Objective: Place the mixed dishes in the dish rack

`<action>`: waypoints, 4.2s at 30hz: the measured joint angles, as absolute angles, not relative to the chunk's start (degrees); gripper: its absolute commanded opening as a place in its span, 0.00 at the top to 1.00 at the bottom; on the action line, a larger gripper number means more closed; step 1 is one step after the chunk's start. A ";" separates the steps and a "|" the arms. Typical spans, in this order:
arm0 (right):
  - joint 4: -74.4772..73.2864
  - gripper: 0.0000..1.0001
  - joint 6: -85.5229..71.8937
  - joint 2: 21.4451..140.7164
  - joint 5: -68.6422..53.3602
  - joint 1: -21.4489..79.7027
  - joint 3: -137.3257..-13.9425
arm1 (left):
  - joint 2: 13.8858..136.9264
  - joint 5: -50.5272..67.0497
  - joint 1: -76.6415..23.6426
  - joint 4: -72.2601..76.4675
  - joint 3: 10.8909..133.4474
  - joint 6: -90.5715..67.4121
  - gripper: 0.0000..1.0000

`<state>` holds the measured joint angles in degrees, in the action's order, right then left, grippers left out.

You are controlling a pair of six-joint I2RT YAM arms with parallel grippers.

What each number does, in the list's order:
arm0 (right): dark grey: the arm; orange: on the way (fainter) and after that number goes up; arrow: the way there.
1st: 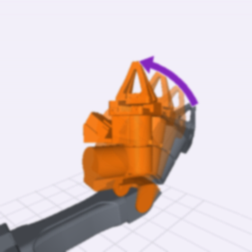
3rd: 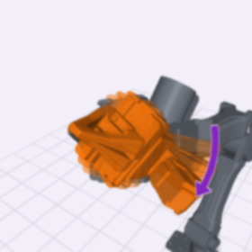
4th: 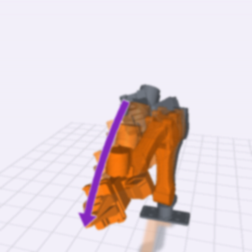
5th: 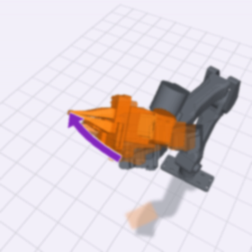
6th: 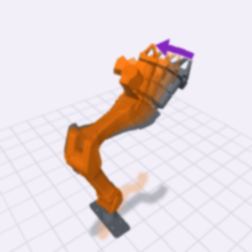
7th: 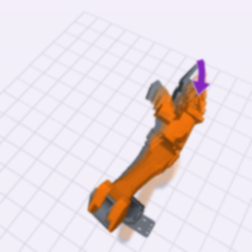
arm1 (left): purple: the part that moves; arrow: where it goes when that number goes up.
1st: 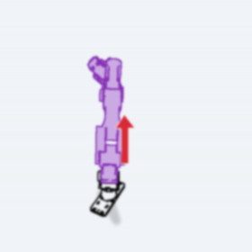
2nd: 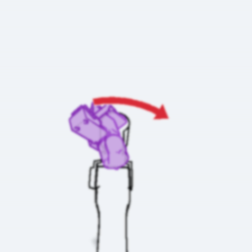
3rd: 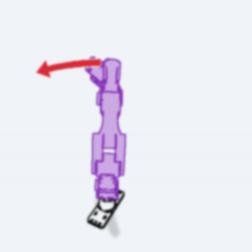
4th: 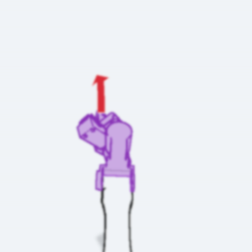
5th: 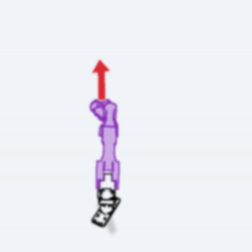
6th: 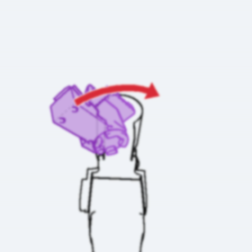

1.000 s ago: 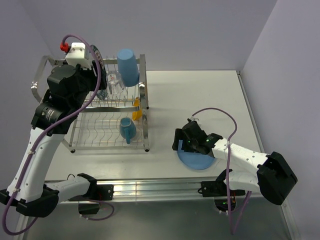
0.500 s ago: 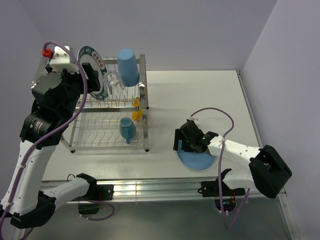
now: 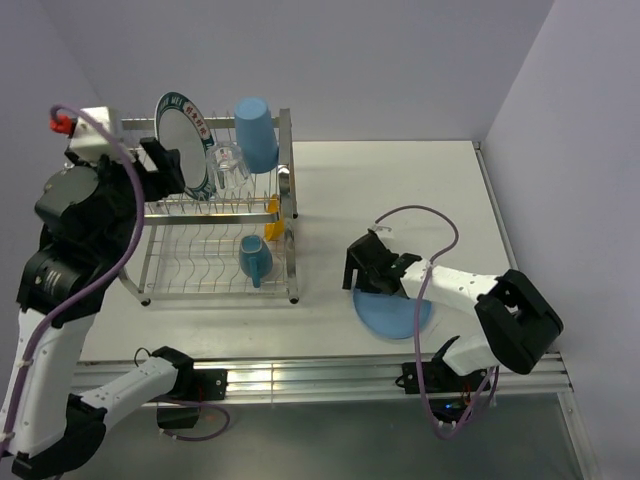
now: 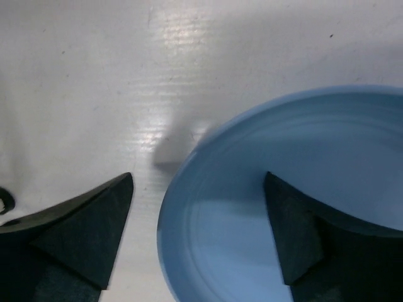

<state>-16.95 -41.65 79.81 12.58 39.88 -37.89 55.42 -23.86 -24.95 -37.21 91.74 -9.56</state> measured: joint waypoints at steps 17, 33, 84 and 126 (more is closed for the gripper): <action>-22.37 1.00 -44.56 87.64 25.23 48.82 -46.24 | 47.33 -19.07 -24.95 -44.05 97.06 -15.81 0.22; -26.26 1.00 -38.09 50.46 16.45 48.77 -40.14 | 49.34 6.55 -24.95 -44.71 100.36 -24.64 0.33; -53.06 1.00 -9.93 64.79 14.70 75.29 -101.34 | 84.90 14.61 -45.80 -52.36 119.92 -29.34 0.35; -64.40 1.00 -9.61 76.16 34.04 90.80 -109.60 | 82.87 19.62 -45.45 -54.46 112.71 -32.27 1.00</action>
<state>-64.40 -9.61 76.16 34.04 90.80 -109.60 82.87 19.62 -45.45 -54.46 112.71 -32.27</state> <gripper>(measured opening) 0.030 0.114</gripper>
